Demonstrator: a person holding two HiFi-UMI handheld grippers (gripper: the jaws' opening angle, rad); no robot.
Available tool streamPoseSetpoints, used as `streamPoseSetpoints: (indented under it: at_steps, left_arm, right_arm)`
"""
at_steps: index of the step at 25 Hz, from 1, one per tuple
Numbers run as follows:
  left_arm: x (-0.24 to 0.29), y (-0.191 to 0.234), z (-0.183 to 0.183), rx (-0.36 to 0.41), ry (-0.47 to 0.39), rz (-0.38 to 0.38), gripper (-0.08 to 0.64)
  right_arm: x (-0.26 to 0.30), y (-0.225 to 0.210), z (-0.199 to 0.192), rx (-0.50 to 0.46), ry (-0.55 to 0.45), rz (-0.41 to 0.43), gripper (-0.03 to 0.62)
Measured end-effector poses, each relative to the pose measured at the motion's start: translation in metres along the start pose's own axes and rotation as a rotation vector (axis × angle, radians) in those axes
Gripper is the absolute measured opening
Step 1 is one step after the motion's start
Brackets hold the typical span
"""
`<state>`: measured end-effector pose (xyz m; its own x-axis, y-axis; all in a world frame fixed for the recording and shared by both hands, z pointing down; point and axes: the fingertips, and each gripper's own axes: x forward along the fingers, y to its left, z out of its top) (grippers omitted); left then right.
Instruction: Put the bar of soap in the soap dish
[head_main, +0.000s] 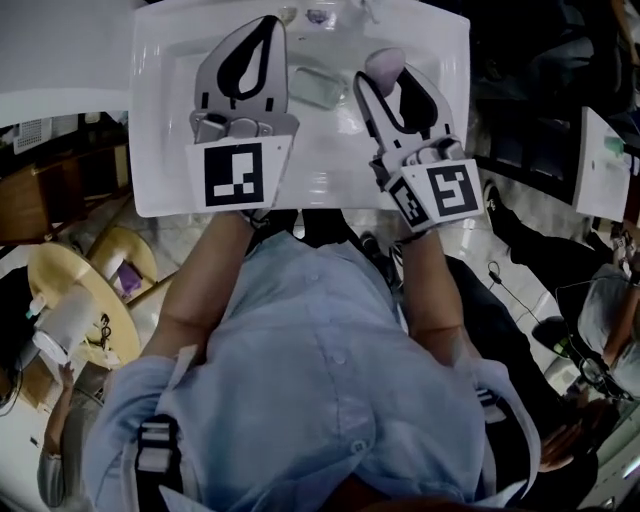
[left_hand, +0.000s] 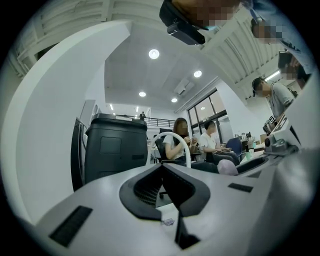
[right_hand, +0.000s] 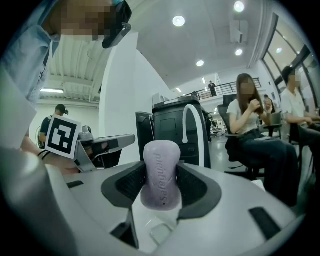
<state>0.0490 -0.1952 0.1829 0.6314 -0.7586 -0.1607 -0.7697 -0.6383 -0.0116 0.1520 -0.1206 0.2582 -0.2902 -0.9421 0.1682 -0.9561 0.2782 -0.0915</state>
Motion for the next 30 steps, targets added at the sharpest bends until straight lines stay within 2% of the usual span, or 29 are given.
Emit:
streamPoseSetpoints:
  at_steps: [15,30]
  left_arm:
    - [0.022,0.031,-0.056,-0.031,0.078,0.08,0.009]
    - [0.028,0.048,-0.083,-0.028,0.096,0.116,0.009]
  right_arm:
    - [0.048,-0.01,-0.07,0.023,0.146,0.102,0.206]
    - [0.073,-0.01,-0.136,0.032,0.232,0.181,0.206]
